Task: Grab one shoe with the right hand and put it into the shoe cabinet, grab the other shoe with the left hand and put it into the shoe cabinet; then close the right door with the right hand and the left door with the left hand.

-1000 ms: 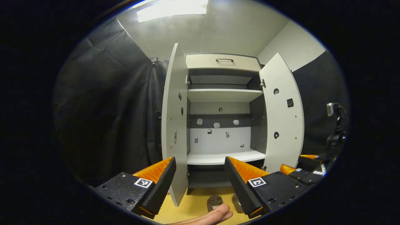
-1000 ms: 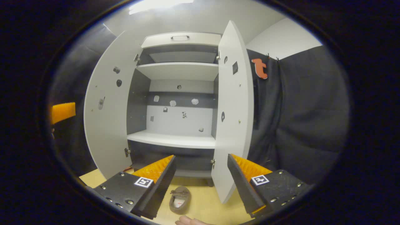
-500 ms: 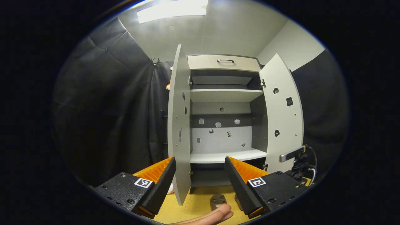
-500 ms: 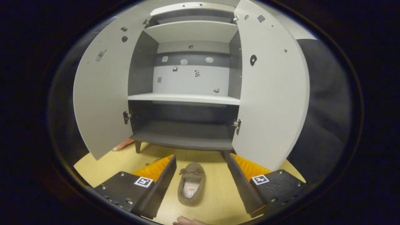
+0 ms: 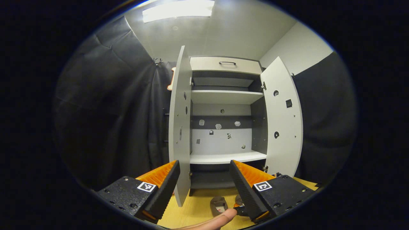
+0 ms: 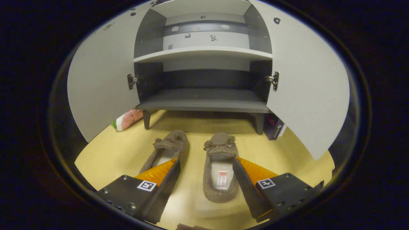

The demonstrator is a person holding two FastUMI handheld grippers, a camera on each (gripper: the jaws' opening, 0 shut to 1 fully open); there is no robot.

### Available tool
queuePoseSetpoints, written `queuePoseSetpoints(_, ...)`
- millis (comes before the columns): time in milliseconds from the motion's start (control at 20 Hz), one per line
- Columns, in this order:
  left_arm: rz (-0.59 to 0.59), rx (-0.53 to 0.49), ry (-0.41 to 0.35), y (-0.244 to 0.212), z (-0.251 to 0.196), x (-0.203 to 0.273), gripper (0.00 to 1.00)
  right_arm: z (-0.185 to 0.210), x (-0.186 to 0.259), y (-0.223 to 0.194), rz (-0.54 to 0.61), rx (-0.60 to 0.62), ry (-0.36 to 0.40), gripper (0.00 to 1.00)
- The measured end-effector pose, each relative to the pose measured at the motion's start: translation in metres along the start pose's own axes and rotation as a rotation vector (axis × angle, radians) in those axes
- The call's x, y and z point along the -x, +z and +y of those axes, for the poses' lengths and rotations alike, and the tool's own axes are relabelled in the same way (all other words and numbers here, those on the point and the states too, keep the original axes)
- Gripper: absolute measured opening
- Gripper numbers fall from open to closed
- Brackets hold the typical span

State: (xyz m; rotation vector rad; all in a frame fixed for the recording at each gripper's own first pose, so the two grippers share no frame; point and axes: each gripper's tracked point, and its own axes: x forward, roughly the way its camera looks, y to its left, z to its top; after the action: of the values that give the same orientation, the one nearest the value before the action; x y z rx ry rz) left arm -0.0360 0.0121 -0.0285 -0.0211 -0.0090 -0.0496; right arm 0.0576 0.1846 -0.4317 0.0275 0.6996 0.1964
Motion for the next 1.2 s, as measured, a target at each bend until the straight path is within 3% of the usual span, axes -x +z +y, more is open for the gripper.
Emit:
queuePoseSetpoints(200, -0.001, 0.022, -0.002, -0.005, -0.005, -0.010, 0.95, 0.000, -0.033, -0.028, 0.073, -0.026, -0.009, 0.94)
queuePoseSetpoints(300, 0.006, 0.029, -0.002, -0.009, -0.005, -0.021, 0.95, -0.003, -0.046, -0.027, 0.075, -0.013, -0.023, 0.78)
queuePoseSetpoints(350, 0.017, 0.029, -0.007, -0.012, -0.005, -0.026, 0.95, -0.004, -0.051, -0.027, 0.071, -0.023, -0.033, 0.65)
queuePoseSetpoints(400, 0.024, 0.030, -0.014, -0.015, -0.006, -0.031, 0.95, -0.007, -0.057, -0.032, 0.088, -0.042, -0.060, 0.64)
queuePoseSetpoints(450, 0.024, 0.025, -0.020, -0.015, -0.007, -0.036, 0.95, -0.007, -0.061, -0.034, 0.098, -0.061, -0.064, 0.50)
queuePoseSetpoints(500, 0.020, 0.012, -0.023, -0.015, -0.007, -0.042, 0.96, -0.009, -0.066, -0.034, 0.092, -0.072, -0.070, 0.46)
queuePoseSetpoints(700, 0.045, -0.010, -0.029, -0.024, -0.009, -0.065, 0.95, -0.009, -0.075, -0.036, 0.090, -0.155, -0.048, 0.47)
queuePoseSetpoints(750, 0.052, -0.013, -0.020, -0.026, -0.007, -0.072, 0.95, -0.007, -0.078, -0.035, 0.089, -0.157, -0.021, 0.20)
queuePoseSetpoints(900, 0.081, -0.007, -0.029, -0.038, -0.009, -0.091, 0.95, -0.007, -0.085, -0.034, 0.098, -0.163, 0.036, 0.19)
queuePoseSetpoints(950, 0.092, 0.000, -0.035, -0.042, -0.011, -0.096, 0.95, -0.009, -0.082, -0.031, 0.094, -0.159, 0.053, 0.02)
queuePoseSetpoints(1200, 0.119, 0.016, -0.084, -0.062, -0.022, -0.116, 0.95, -0.009, -0.058, -0.021, 0.064, -0.241, 0.120, 0.02)
